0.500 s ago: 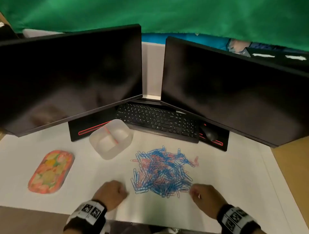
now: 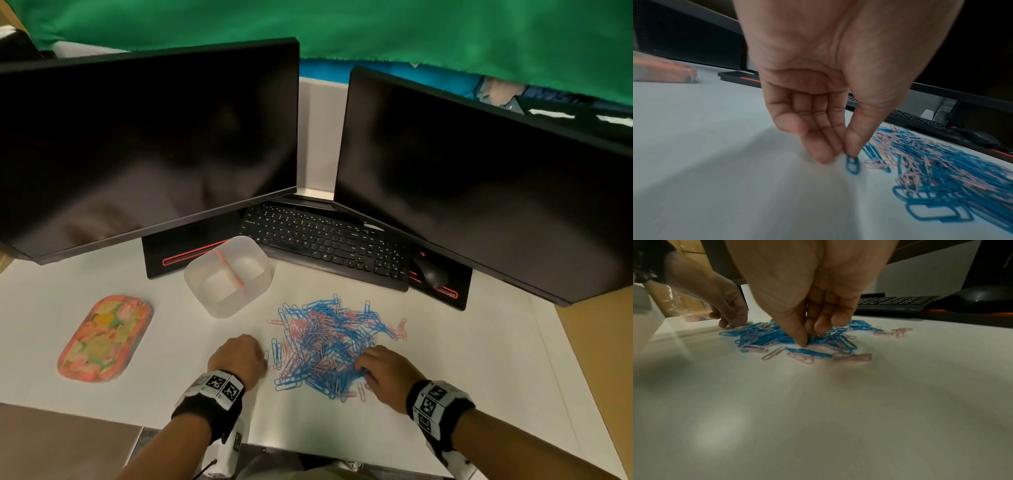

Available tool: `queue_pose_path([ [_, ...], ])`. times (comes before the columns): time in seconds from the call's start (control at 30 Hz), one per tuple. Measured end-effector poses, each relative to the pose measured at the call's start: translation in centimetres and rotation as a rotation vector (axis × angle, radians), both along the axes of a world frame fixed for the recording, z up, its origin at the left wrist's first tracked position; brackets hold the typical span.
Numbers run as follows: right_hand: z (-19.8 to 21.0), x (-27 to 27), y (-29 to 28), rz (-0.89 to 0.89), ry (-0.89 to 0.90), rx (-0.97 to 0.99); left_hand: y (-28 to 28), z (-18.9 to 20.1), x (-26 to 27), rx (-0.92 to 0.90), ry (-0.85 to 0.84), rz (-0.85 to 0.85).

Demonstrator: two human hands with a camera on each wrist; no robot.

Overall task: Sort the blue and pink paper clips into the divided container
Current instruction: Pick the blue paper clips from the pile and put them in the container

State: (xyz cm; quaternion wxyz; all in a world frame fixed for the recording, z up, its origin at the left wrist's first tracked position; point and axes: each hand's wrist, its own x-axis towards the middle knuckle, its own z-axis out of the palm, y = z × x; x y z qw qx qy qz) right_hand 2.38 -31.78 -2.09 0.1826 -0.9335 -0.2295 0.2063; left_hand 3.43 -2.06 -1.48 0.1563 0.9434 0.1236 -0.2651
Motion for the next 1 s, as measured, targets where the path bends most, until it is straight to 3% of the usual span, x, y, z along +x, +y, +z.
queue_pose_path([
  [0.17, 0.1, 0.5, -0.7, -0.130, 0.064, 0.070, 0.5, -0.4, 0.3, -0.013, -0.020, -0.019],
  [0.27, 0.2, 0.9, -1.2, -0.314, 0.178, 0.194, 0.7, -0.6, 0.1, -0.043, -0.027, -0.042],
  [0.47, 1.3, 2.0, -1.9, -0.500, 0.422, 0.345, 0.7, -0.6, 0.3, -0.357, -0.201, 0.062],
  [0.73, 2.1, 2.7, -1.1, -0.862, 0.765, 0.794, 0.7, -0.8, 1.1, -0.760, -0.144, 0.295],
  [1.0, 2.6, 3.3, 0.2, -0.909, 0.848, 0.966, -0.1, 0.0, 1.9, -0.962, 0.050, 0.669],
])
